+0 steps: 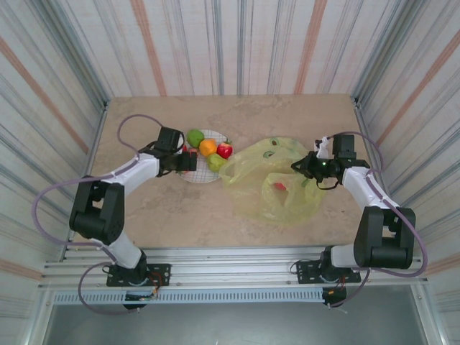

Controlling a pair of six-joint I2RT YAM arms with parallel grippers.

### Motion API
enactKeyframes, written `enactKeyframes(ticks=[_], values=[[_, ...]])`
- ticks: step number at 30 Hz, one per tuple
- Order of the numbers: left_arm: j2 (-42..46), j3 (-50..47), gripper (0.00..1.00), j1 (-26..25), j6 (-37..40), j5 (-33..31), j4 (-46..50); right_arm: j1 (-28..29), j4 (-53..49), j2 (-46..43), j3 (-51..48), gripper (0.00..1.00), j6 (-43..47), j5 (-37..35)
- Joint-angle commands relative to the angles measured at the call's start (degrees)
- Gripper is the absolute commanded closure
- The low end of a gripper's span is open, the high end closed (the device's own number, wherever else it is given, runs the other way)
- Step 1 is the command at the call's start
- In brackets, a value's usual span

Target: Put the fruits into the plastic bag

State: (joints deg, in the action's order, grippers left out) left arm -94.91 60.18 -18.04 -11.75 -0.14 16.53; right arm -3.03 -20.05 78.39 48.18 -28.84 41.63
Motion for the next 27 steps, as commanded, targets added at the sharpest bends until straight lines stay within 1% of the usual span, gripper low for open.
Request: enactKeyframes(ticks=[1, 7, 17, 27], values=[[-2.9, 3.2, 0.03, 0.4, 2.1, 0.2, 2.0, 0.0, 0.3, 0.6, 0.8, 1.0, 1.7, -0.2], [-6.4, 4.8, 0.07, 0.4, 2.5, -1.5, 2.6, 0.0, 0.0, 0.5, 0.9, 1.0, 1.8, -0.5], [-8.1, 4.9, 0.14, 0.4, 2.3, 3.1, 1.7, 0.3, -0.1, 0.7, 1.4, 1.0, 1.5, -0.7], [-9.6, 5.4, 0.26, 0.4, 2.3, 3.5, 1.8, 0.4, -0.2, 0.5, 1.4, 1.0, 1.5, -0.8]])
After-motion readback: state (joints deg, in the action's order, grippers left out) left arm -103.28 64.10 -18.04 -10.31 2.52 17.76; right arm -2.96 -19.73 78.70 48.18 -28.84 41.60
